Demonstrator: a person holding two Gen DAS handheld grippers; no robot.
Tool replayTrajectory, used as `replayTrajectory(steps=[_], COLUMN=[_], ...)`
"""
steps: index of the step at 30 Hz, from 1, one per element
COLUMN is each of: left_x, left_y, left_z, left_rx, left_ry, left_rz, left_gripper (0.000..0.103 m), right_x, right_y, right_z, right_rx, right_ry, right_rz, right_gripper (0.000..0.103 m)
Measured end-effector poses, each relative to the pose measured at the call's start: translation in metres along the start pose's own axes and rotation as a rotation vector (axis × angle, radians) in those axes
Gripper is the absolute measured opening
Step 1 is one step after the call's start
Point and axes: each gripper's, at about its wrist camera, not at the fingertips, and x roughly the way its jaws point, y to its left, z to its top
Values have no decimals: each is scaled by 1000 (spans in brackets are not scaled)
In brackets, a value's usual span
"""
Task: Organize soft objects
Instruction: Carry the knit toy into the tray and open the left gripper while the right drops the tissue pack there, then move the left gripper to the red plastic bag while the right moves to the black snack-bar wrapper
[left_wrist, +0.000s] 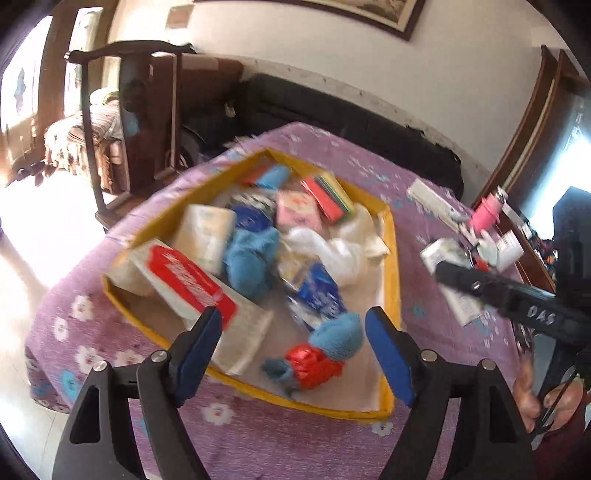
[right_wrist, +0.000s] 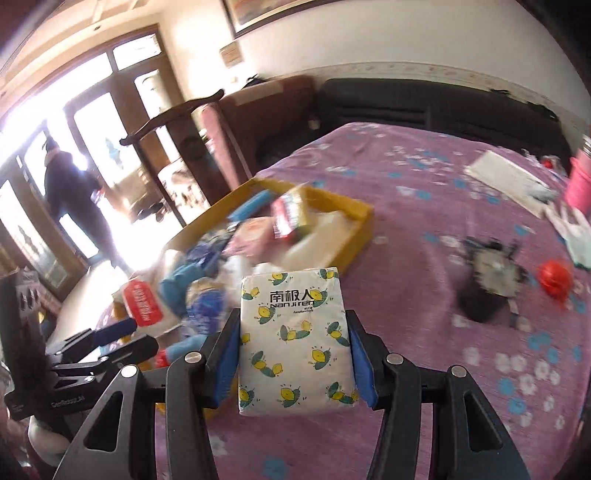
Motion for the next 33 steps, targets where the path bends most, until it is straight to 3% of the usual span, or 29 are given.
replayTrajectory(steps=[6,12,18,24,27,33], left_x=[-11,-16,-12,-11,-15,-20], left_y=[19,39,46,44,39,20], left_z=[2,3,3,0,-2,-5], left_rx=[33,40,47,66,83,124], left_ry=[-71,-111,-94,-73,-68,-77], left_rz=[143,225,268,293,300,310], left_gripper=[81,81,82,82,83,87], right_x=[57,102,116,108,90,45], right_y=[41,57,48,50,52,52], right_z=[13,19,23,23,26,26], right_rx=[-51,-125,-120,-123,-118,-125], right_ry=[125,193,215,188,121,-1], right_rz=[17,-149,-221,-197,-173,-159], right_gripper=[58,57,57,62,72,80])
